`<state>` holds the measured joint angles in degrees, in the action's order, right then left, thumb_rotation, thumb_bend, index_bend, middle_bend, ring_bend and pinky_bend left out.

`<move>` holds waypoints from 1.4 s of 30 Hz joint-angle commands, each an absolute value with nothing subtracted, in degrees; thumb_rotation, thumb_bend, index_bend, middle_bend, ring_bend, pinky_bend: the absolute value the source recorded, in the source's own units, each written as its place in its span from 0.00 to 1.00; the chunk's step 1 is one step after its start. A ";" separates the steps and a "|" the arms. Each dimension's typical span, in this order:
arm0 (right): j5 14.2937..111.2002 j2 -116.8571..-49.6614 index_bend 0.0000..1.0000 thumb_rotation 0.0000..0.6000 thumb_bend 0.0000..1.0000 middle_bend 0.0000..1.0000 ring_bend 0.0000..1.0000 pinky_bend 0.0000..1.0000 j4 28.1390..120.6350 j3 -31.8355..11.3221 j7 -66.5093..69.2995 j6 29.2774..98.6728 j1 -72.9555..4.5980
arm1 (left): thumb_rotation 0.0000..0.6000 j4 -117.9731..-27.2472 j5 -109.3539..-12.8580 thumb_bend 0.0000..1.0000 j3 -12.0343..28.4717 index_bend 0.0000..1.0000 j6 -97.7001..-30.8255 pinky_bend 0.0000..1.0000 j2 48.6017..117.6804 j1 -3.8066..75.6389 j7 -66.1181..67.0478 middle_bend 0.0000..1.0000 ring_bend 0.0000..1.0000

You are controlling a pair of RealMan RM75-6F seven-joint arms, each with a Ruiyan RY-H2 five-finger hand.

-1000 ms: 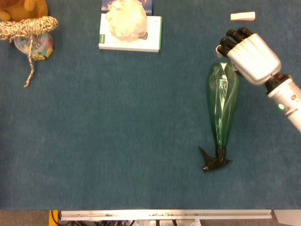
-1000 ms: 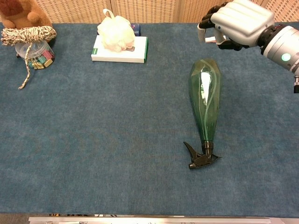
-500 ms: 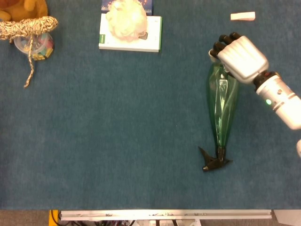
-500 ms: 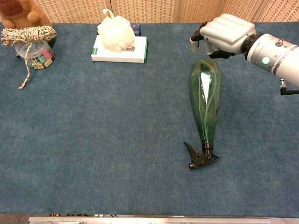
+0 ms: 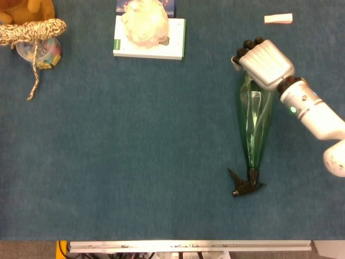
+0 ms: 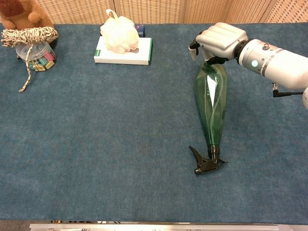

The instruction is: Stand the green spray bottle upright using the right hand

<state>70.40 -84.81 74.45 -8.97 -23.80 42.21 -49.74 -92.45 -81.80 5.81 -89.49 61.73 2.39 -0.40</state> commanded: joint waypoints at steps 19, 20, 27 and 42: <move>64.07 -82.91 0.45 1.00 1.00 0.39 0.25 0.31 76.79 -6.19 -27.06 40.96 -50.09 | 1.00 -92.74 -82.01 0.03 6.01 0.40 -90.16 0.38 61.39 2.00 -0.98 0.31 0.19; 63.81 -82.73 0.45 1.00 1.00 0.39 0.25 0.31 76.86 -6.03 -26.96 40.96 -49.95 | 1.00 -92.73 -82.01 0.03 6.02 0.40 -90.15 0.38 61.39 2.00 -0.96 0.31 0.19; 62.65 -81.37 0.45 1.00 1.00 0.41 0.25 0.31 77.13 -4.89 -26.48 41.00 -49.18 | 1.00 -92.67 -81.90 0.03 6.05 0.40 -89.90 0.38 61.47 2.11 -0.68 0.31 0.19; 62.67 -74.89 0.45 1.00 1.00 0.43 0.26 0.31 85.14 -2.40 -24.59 42.87 -46.27 | 1.00 -92.57 -81.71 0.03 5.98 0.40 -89.27 0.38 61.72 2.38 0.17 0.31 0.19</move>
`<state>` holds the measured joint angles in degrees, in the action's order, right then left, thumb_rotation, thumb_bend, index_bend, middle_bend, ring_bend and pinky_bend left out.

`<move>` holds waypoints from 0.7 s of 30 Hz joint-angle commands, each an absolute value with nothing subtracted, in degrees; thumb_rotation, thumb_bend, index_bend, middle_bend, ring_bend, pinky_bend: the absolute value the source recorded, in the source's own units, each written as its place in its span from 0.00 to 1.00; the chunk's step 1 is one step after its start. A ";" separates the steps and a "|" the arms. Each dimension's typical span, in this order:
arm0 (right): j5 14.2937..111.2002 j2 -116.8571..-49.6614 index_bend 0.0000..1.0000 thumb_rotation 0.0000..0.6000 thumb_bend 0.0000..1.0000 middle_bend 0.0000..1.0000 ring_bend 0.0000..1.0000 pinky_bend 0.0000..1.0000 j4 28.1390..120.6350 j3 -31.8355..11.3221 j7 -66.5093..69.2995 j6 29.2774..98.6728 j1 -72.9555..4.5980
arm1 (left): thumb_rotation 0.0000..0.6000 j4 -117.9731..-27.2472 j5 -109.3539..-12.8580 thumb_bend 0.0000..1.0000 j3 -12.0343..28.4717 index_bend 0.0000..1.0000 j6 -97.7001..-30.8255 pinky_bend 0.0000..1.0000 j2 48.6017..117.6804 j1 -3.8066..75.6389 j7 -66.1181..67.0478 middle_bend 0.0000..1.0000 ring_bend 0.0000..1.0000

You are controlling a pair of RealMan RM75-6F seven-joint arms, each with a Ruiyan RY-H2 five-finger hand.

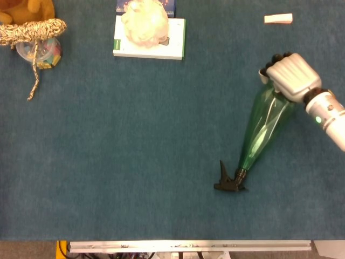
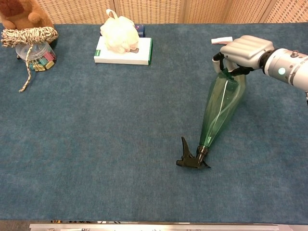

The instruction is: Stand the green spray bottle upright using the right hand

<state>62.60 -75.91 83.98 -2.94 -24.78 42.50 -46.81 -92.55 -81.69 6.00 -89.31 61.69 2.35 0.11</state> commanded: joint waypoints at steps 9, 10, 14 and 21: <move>61.26 -70.39 0.45 1.00 1.00 0.45 0.28 0.31 90.69 -0.89 -25.55 43.76 -44.99 | 1.00 -92.39 -81.60 0.03 5.89 0.40 -88.80 0.38 61.90 2.58 0.67 0.31 0.19; 60.98 -69.83 0.45 1.00 1.00 0.45 0.28 0.31 91.36 -0.73 -25.70 43.80 -44.90 | 1.00 -92.40 -81.60 0.03 5.89 0.40 -88.78 0.38 61.91 2.59 0.68 0.31 0.19; 60.22 -67.65 0.45 1.00 1.00 0.45 0.28 0.31 93.96 0.05 -26.87 44.79 -44.34 | 1.00 -92.40 -81.62 0.03 5.85 0.40 -88.73 0.38 61.97 2.62 0.83 0.31 0.19; 61.80 -65.91 0.45 1.00 1.00 0.44 0.29 0.31 95.88 0.01 -28.36 49.78 -42.71 | 1.00 -92.46 -81.73 0.03 5.80 0.40 -88.76 0.38 62.10 2.66 1.11 0.31 0.19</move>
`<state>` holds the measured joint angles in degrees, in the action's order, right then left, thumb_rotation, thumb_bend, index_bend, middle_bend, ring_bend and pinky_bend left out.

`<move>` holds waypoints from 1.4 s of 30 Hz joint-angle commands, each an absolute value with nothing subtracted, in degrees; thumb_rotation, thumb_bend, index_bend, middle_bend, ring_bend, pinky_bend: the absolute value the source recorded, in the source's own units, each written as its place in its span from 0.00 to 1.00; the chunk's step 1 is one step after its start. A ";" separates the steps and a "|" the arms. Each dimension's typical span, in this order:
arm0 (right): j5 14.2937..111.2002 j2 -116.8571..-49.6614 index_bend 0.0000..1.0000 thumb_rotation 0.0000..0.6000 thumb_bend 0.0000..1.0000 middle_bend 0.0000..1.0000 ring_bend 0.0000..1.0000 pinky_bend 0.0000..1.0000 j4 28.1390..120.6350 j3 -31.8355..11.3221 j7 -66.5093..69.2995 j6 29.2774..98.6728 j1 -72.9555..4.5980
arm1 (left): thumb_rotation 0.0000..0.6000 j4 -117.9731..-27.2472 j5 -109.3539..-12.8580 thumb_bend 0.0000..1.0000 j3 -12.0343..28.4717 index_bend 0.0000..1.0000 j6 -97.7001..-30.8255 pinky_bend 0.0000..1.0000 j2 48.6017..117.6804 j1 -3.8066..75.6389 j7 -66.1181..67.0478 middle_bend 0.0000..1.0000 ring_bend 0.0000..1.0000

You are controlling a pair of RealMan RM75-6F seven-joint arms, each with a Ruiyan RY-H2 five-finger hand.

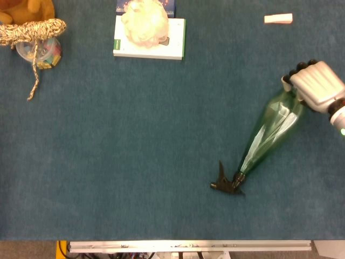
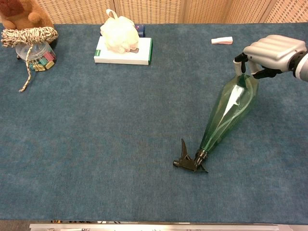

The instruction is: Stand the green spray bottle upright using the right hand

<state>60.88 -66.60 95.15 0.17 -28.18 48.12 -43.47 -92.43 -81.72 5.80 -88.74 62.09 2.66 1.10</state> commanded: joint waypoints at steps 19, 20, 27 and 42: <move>93.24 -63.96 0.33 1.00 0.19 0.25 0.17 0.23 96.87 3.67 -23.05 66.11 -35.33 | 1.00 -92.88 -81.47 0.03 5.96 0.40 -89.39 0.38 62.00 2.32 1.40 0.31 0.19; 94.23 -64.36 0.31 1.00 0.14 0.24 0.15 0.22 96.66 4.07 -23.98 66.05 -35.11 | 1.00 -92.96 -81.48 0.03 5.94 0.40 -89.43 0.38 61.99 2.28 1.49 0.31 0.19; 95.39 -66.04 0.24 1.00 0.01 0.19 0.12 0.21 96.49 4.72 -27.22 62.96 -34.97 | 1.00 -93.20 -81.57 0.03 6.00 0.40 -89.94 0.38 61.91 2.06 1.51 0.31 0.19; 93.17 -66.96 0.24 1.00 0.01 0.19 0.12 0.21 99.88 4.07 -31.36 54.45 -36.88 | 1.00 -94.49 -80.27 0.03 6.09 0.44 -89.52 0.38 60.70 1.70 2.78 0.31 0.19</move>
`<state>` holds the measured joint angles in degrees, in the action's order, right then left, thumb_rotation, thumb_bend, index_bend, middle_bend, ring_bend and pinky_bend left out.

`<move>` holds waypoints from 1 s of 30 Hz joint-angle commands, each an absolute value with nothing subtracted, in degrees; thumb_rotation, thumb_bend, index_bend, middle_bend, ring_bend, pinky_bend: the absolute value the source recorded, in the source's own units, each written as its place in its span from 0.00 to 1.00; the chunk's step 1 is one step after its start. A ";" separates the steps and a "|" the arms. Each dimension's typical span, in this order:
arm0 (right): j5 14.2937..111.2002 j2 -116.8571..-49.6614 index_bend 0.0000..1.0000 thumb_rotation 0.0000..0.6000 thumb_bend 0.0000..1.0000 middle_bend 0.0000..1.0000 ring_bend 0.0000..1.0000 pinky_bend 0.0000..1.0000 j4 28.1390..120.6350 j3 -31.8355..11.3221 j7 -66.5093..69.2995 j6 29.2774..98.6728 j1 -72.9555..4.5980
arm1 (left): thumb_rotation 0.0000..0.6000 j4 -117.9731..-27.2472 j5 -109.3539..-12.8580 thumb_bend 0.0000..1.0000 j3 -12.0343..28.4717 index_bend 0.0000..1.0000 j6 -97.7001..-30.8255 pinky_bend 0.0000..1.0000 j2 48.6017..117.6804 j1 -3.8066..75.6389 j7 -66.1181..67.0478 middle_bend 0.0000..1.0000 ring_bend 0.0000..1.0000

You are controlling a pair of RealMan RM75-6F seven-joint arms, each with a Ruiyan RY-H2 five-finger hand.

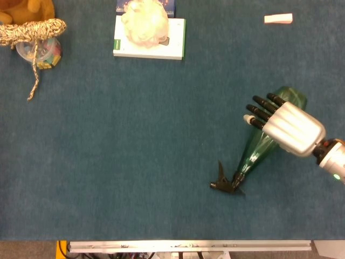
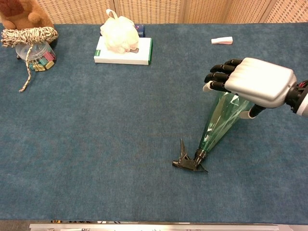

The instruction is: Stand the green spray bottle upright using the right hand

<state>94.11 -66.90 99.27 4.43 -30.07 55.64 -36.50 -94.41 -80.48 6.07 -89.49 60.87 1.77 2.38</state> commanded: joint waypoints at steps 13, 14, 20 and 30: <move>89.08 -67.66 0.24 1.00 0.01 0.22 0.12 0.21 100.18 3.04 -35.19 50.21 -37.79 | 1.00 -95.32 -78.52 0.03 7.10 0.44 -90.90 0.38 59.79 0.89 3.61 0.31 0.19; 89.01 -67.73 0.24 1.00 0.01 0.22 0.12 0.21 100.09 3.06 -35.34 50.05 -37.83 | 1.00 -95.38 -78.35 0.03 7.17 0.44 -90.94 0.38 59.74 0.85 3.77 0.31 0.19; 88.14 -68.09 0.24 1.00 0.01 0.23 0.12 0.21 99.66 3.12 -37.04 48.85 -38.12 | 1.00 -95.58 -77.48 0.03 7.45 0.44 -90.59 0.38 59.39 0.82 3.97 0.31 0.19; 86.30 -68.63 0.27 1.00 0.01 0.24 0.12 0.21 99.26 3.07 -38.92 46.75 -38.91 | 1.00 -96.13 -75.86 0.03 7.84 0.44 -90.18 0.38 58.52 0.60 4.61 0.32 0.19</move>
<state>86.45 -68.53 99.35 3.06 -38.77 46.91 -38.81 -96.06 -75.91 7.85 -90.20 58.58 0.62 4.51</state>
